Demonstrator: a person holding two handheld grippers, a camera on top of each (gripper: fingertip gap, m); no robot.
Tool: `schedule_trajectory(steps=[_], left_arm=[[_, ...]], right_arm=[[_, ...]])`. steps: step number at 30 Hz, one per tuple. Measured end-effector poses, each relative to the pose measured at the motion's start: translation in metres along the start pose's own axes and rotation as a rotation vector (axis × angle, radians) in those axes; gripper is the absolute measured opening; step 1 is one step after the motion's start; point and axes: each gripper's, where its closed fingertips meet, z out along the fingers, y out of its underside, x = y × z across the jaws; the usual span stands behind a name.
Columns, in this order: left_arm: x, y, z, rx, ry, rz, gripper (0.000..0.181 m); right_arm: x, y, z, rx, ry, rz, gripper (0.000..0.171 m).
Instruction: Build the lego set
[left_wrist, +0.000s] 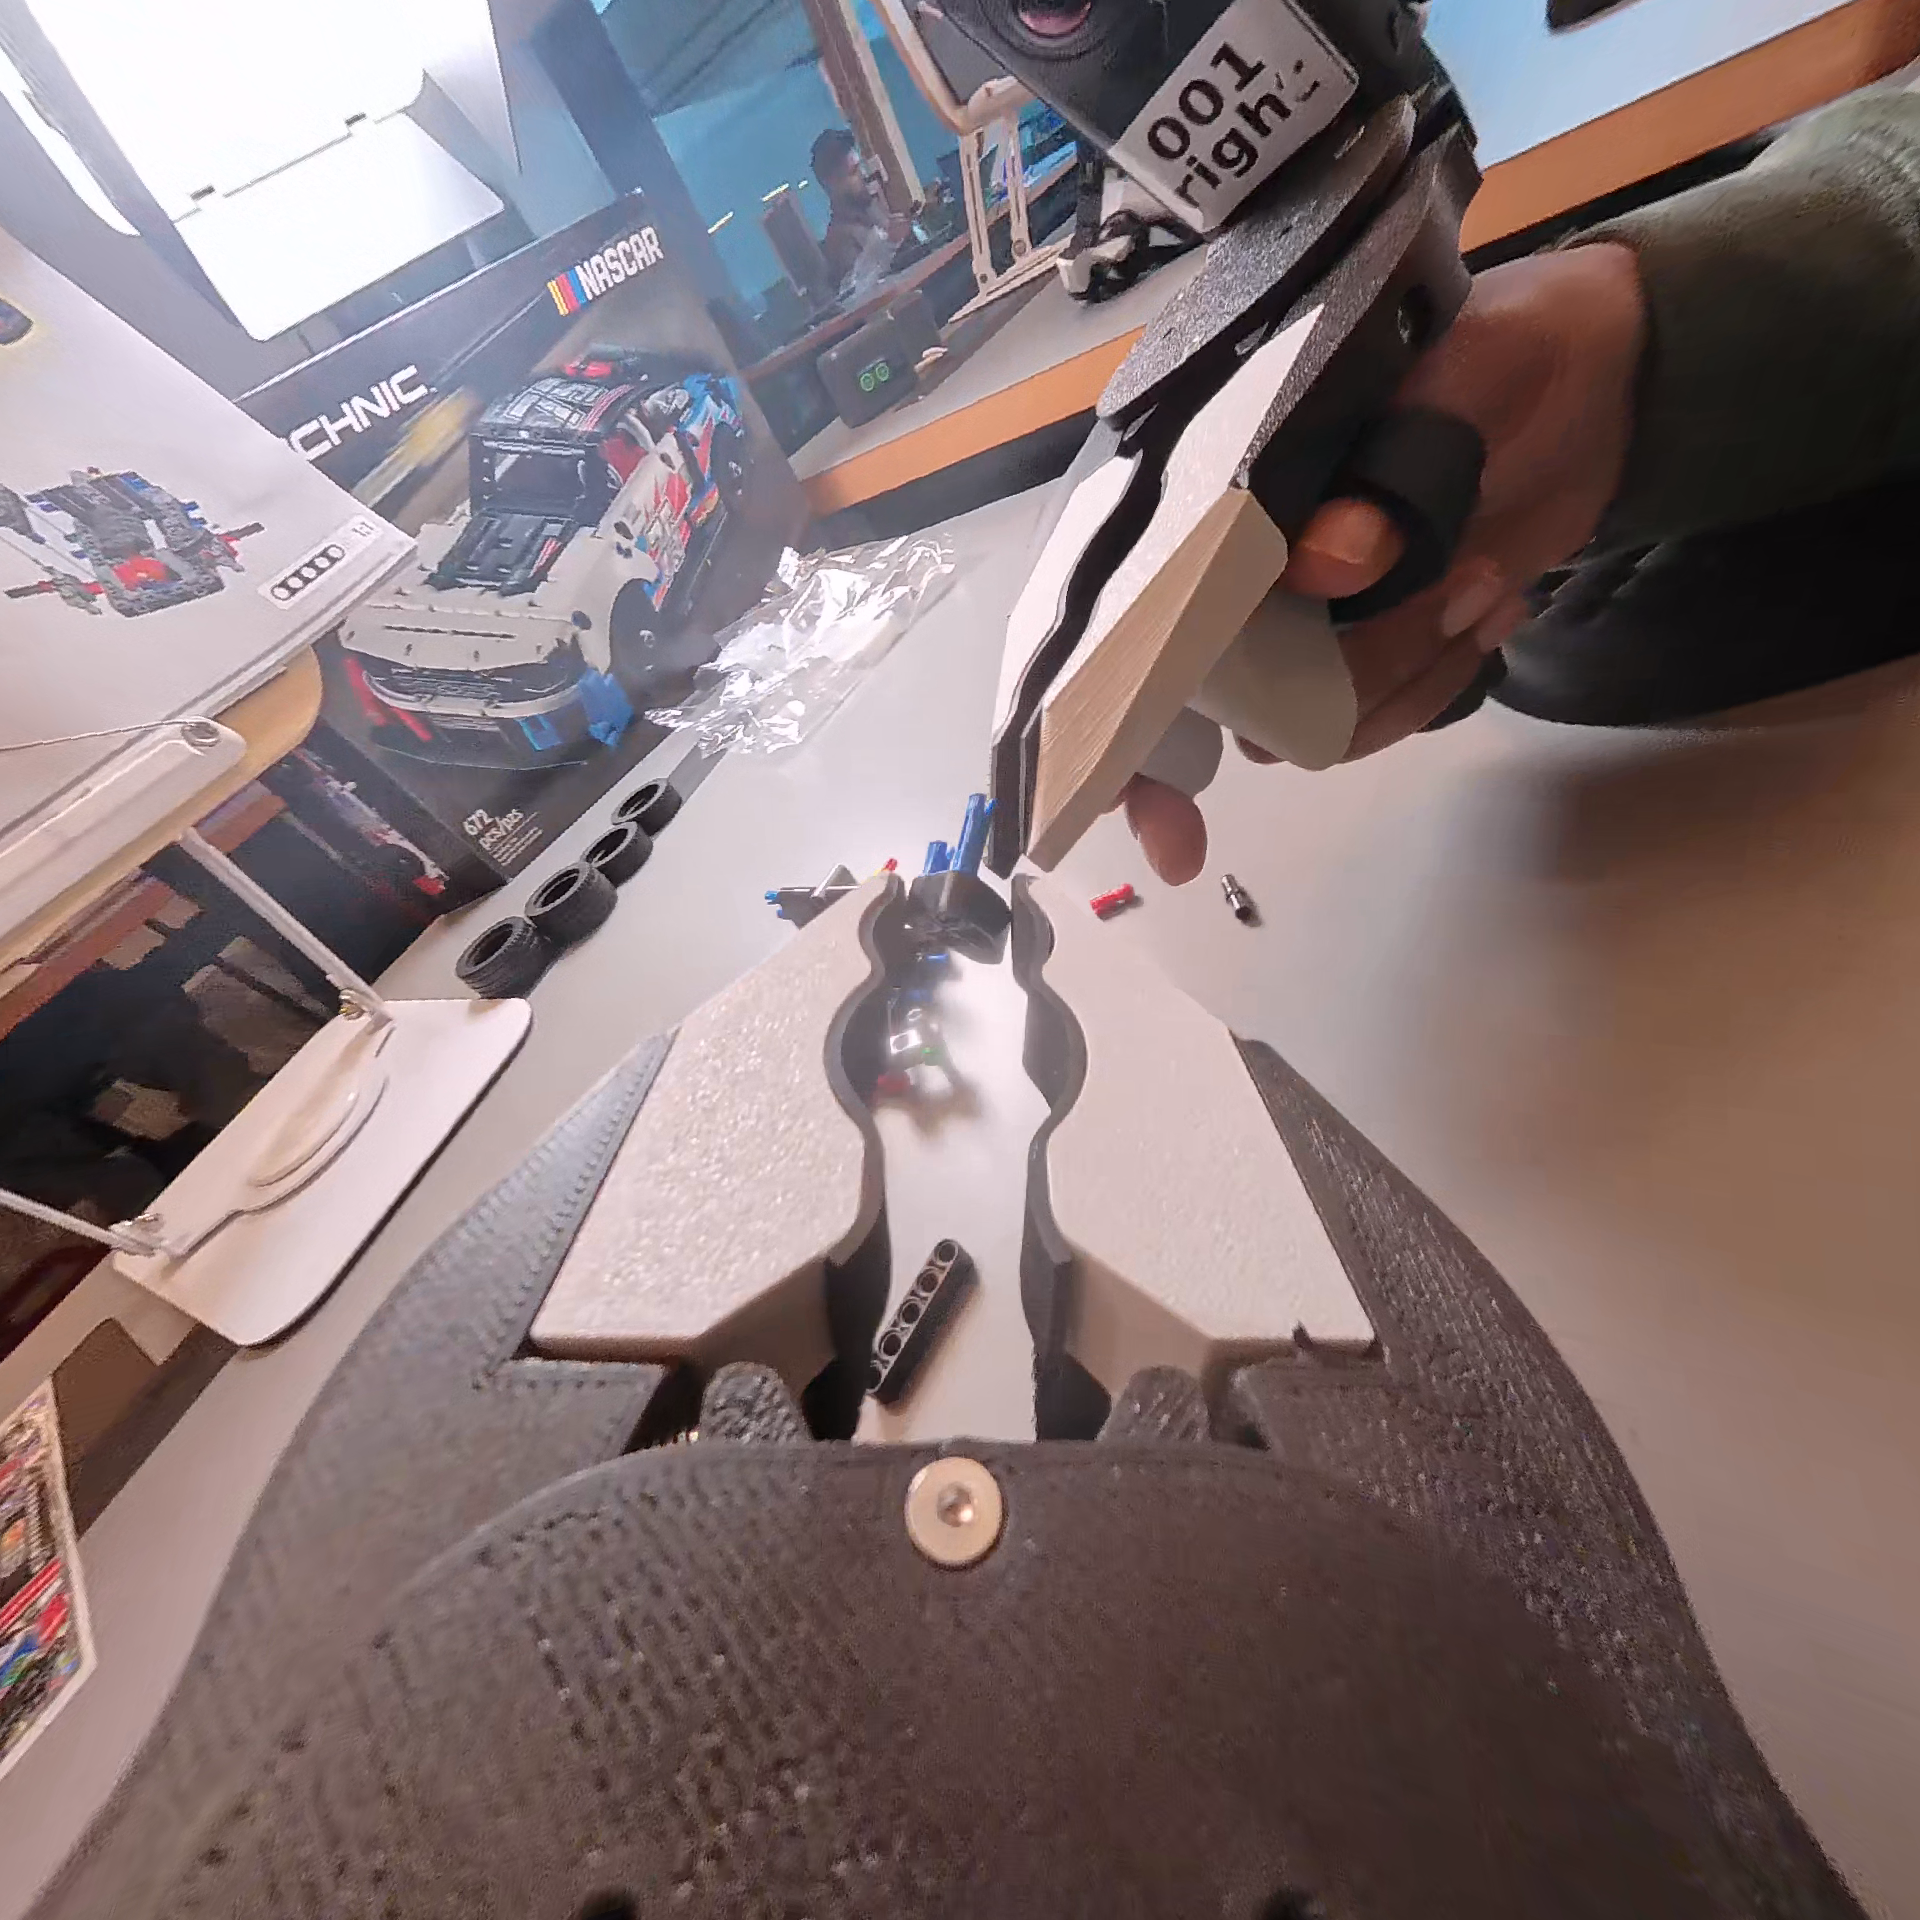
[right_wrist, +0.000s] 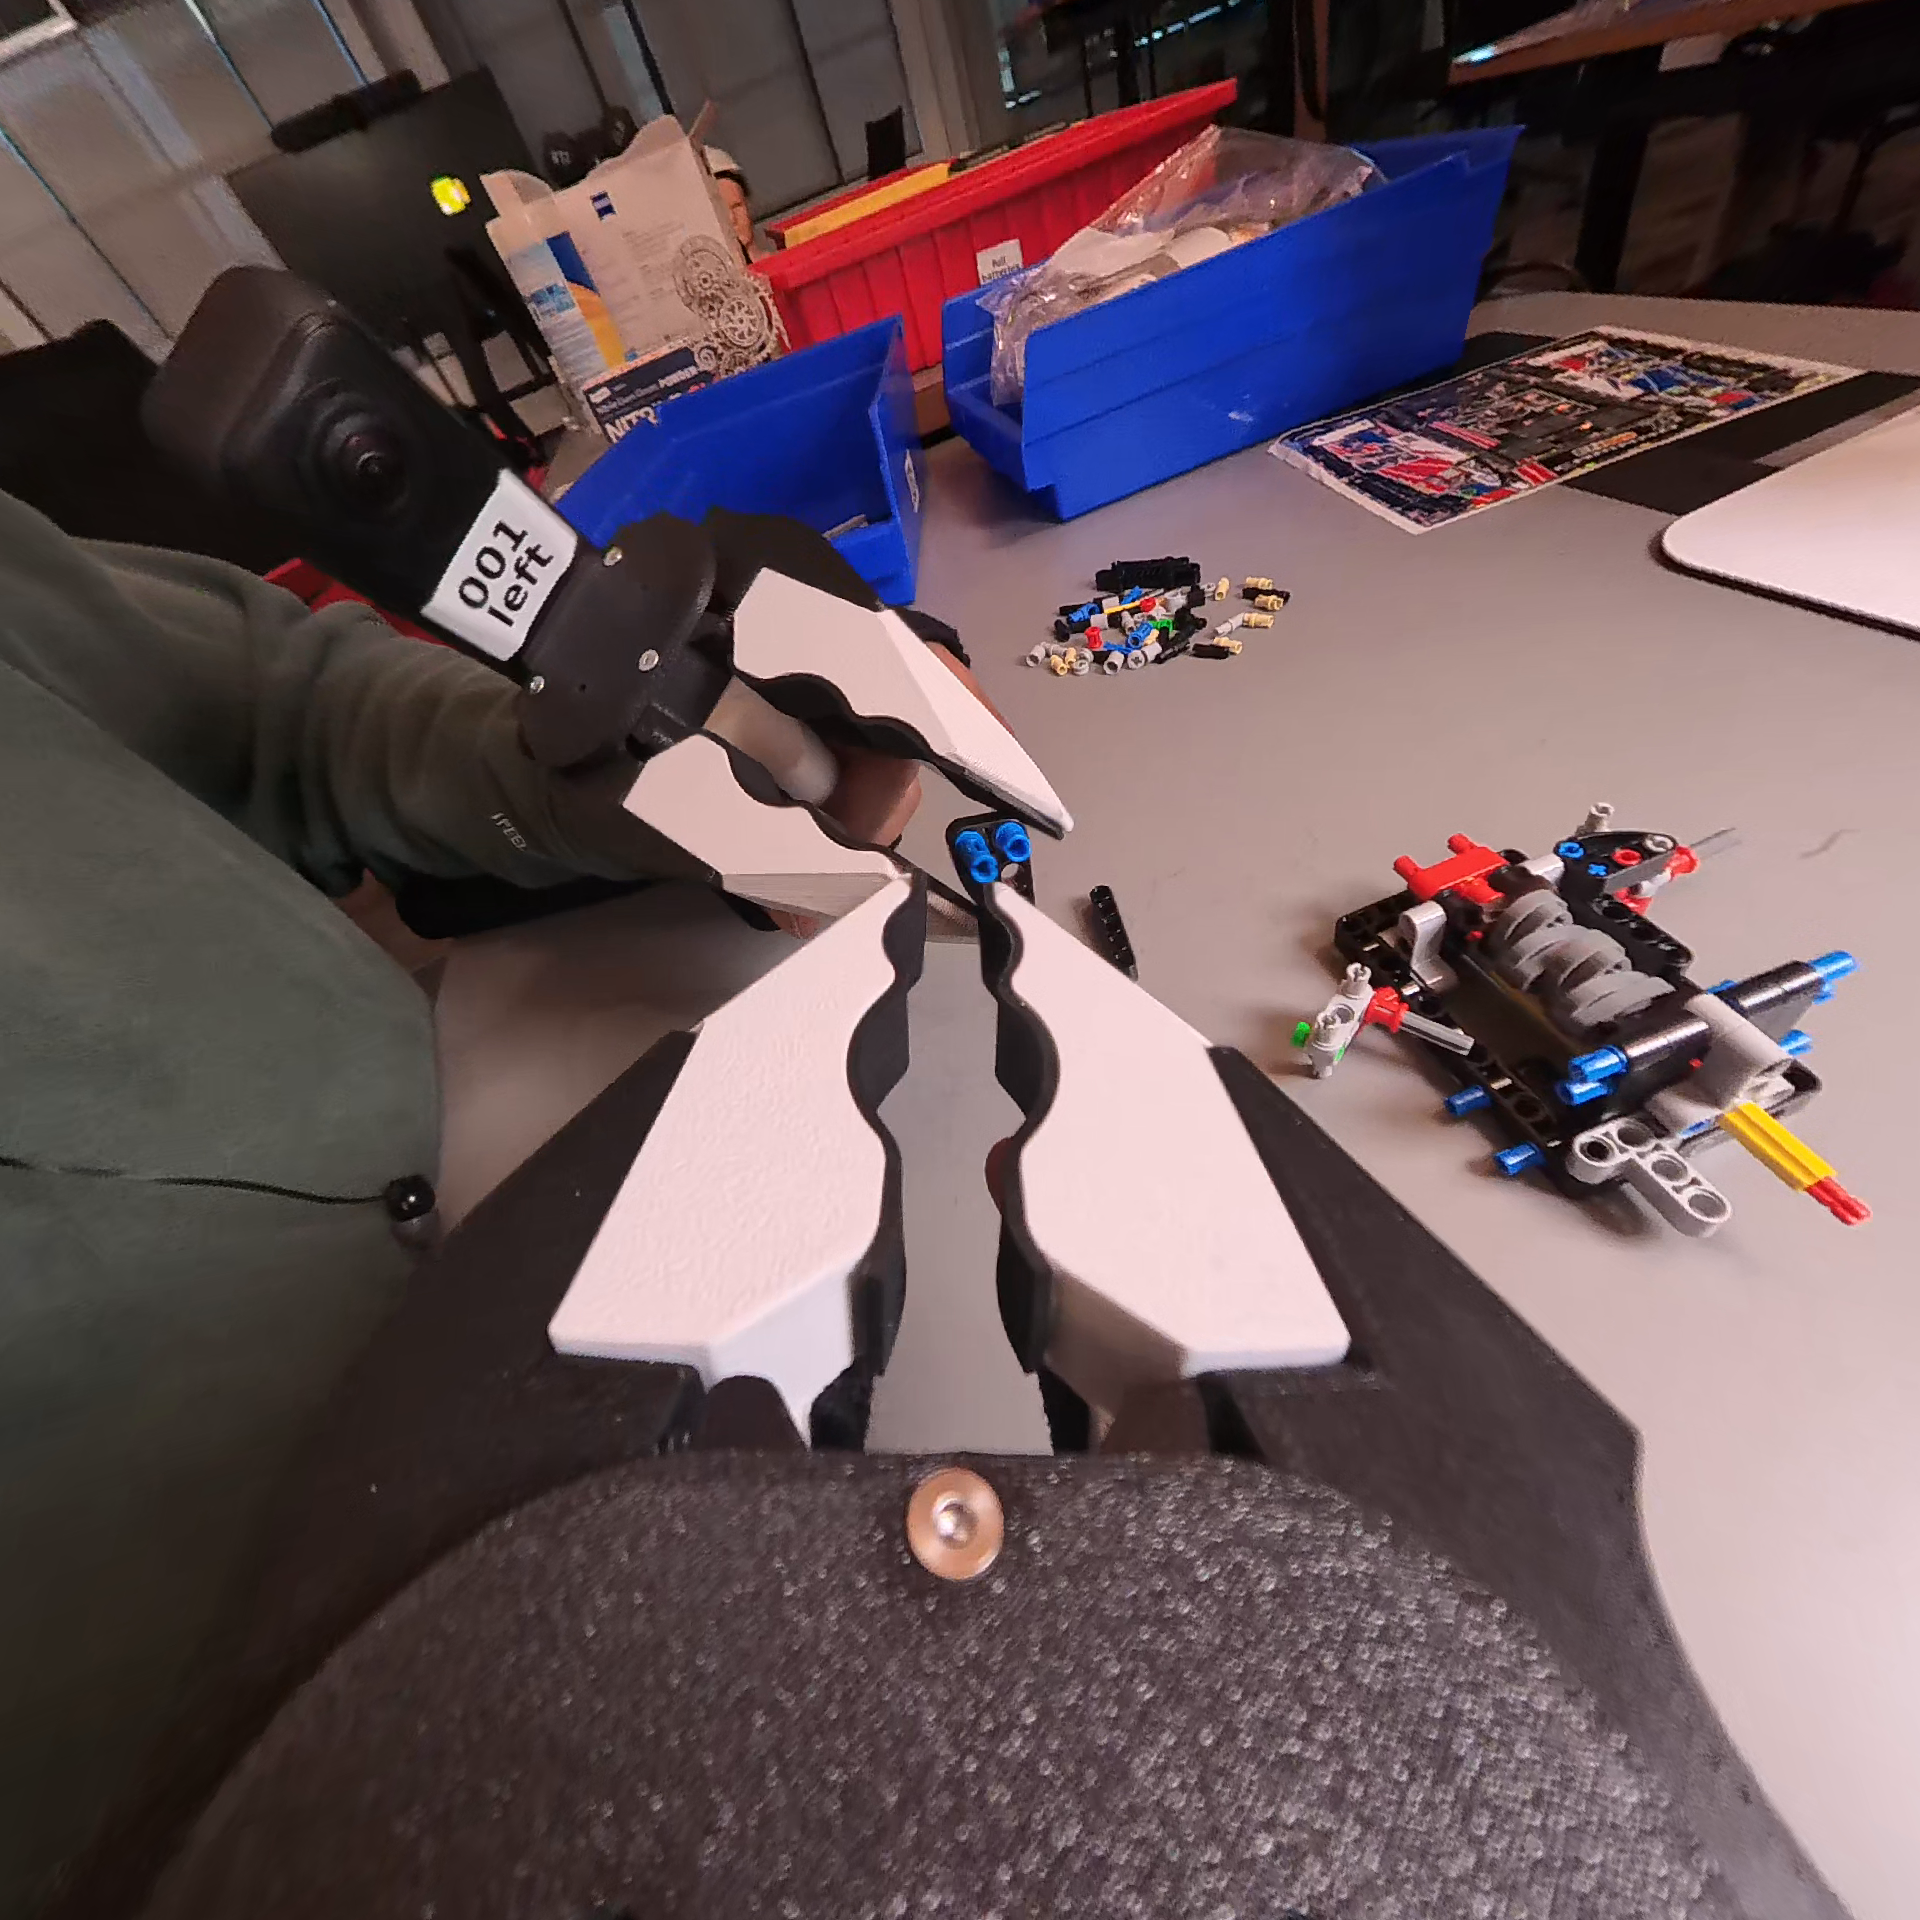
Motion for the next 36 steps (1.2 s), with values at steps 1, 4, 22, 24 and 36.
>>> schedule_trajectory(steps=[1, 4, 22, 24, 36], left_arm=[[-0.001, 0.001, 0.000, -0.004, -0.006, 0.007, 0.017], [-0.001, 0.003, 0.000, -0.012, -0.010, 0.009, 0.017], [0.005, 0.007, 0.002, -0.033, -0.010, 0.061, 0.017], [0.007, 0.010, 0.003, -0.046, 0.012, 0.045, 0.017], [0.040, 0.040, 0.001, -0.194, 0.296, -0.144, 0.023]], right_arm=[[0.002, 0.000, 0.001, -0.001, 0.009, 0.009, 0.007], [0.007, 0.003, 0.002, -0.011, 0.025, 0.028, 0.009], [0.012, 0.003, -0.001, -0.025, 0.071, 0.009, 0.005], [0.010, 0.007, -0.001, -0.058, 0.060, -0.006, 0.003], [0.015, 0.049, -0.003, -0.478, 0.076, -0.122, 0.001]])
